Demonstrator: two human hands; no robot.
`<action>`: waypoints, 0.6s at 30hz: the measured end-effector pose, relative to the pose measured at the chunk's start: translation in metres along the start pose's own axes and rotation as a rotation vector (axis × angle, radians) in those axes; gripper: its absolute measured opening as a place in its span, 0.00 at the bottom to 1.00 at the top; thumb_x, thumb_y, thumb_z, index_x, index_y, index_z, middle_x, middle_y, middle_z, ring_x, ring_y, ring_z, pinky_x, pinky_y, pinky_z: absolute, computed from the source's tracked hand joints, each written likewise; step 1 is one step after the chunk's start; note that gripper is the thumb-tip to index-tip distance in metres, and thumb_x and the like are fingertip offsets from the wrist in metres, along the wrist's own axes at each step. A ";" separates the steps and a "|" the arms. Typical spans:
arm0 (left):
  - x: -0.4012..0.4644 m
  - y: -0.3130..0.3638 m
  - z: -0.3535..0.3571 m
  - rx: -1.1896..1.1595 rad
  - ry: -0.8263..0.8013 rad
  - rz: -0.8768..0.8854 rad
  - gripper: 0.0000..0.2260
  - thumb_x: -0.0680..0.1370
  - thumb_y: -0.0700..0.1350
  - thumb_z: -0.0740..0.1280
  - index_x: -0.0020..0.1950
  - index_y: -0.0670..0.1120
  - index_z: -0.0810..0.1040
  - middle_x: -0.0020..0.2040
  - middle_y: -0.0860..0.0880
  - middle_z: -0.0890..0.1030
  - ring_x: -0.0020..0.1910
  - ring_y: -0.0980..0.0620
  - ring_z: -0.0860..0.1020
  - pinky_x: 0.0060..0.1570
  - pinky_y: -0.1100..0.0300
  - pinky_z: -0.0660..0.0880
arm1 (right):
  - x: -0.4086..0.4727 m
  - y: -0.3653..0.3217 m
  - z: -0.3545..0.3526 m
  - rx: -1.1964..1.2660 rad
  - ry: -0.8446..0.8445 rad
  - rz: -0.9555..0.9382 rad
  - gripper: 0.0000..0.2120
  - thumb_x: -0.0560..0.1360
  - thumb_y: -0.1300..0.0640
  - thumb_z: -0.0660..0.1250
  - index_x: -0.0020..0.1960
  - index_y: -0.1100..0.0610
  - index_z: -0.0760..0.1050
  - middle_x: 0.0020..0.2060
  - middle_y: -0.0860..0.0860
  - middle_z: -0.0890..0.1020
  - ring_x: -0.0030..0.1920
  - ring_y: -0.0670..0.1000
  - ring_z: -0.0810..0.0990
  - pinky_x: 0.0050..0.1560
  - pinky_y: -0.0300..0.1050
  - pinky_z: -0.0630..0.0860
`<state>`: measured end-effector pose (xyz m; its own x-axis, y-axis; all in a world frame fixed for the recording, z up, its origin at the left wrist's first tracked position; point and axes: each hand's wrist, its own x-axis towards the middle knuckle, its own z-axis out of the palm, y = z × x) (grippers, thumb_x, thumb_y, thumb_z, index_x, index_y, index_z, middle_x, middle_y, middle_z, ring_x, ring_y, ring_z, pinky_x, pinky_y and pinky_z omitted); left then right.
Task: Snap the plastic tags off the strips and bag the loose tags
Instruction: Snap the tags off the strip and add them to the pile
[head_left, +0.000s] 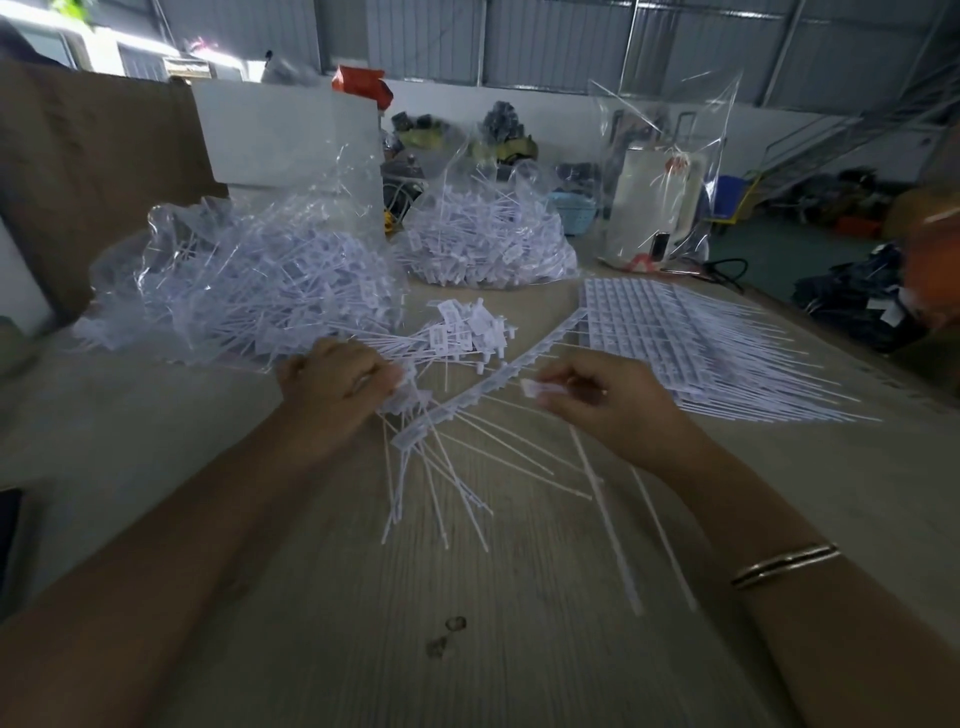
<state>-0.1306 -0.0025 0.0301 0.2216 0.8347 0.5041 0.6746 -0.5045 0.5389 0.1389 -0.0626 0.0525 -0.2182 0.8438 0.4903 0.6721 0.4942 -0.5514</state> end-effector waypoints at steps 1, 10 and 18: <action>0.000 -0.003 0.002 0.126 -0.007 -0.069 0.19 0.71 0.60 0.57 0.47 0.48 0.79 0.48 0.49 0.77 0.55 0.46 0.71 0.60 0.42 0.64 | 0.002 -0.004 0.006 -0.012 -0.021 -0.013 0.05 0.70 0.45 0.69 0.43 0.37 0.73 0.40 0.38 0.79 0.42 0.40 0.78 0.42 0.33 0.73; -0.009 0.042 0.034 -0.151 -0.155 0.297 0.09 0.76 0.52 0.63 0.37 0.53 0.77 0.33 0.57 0.76 0.39 0.61 0.72 0.47 0.65 0.65 | 0.006 -0.024 0.033 -0.070 -0.090 -0.147 0.13 0.72 0.51 0.71 0.53 0.52 0.74 0.44 0.41 0.77 0.45 0.43 0.77 0.45 0.42 0.74; -0.010 0.039 0.028 -0.093 -0.120 0.290 0.13 0.74 0.56 0.61 0.40 0.49 0.80 0.37 0.57 0.77 0.43 0.58 0.72 0.49 0.50 0.66 | 0.005 -0.008 0.015 -0.178 -0.135 -0.098 0.09 0.73 0.55 0.69 0.53 0.52 0.80 0.40 0.47 0.82 0.37 0.43 0.76 0.41 0.41 0.73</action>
<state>-0.0866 -0.0241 0.0271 0.4804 0.6703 0.5657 0.5050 -0.7387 0.4465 0.1213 -0.0593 0.0493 -0.3729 0.8198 0.4346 0.7544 0.5406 -0.3724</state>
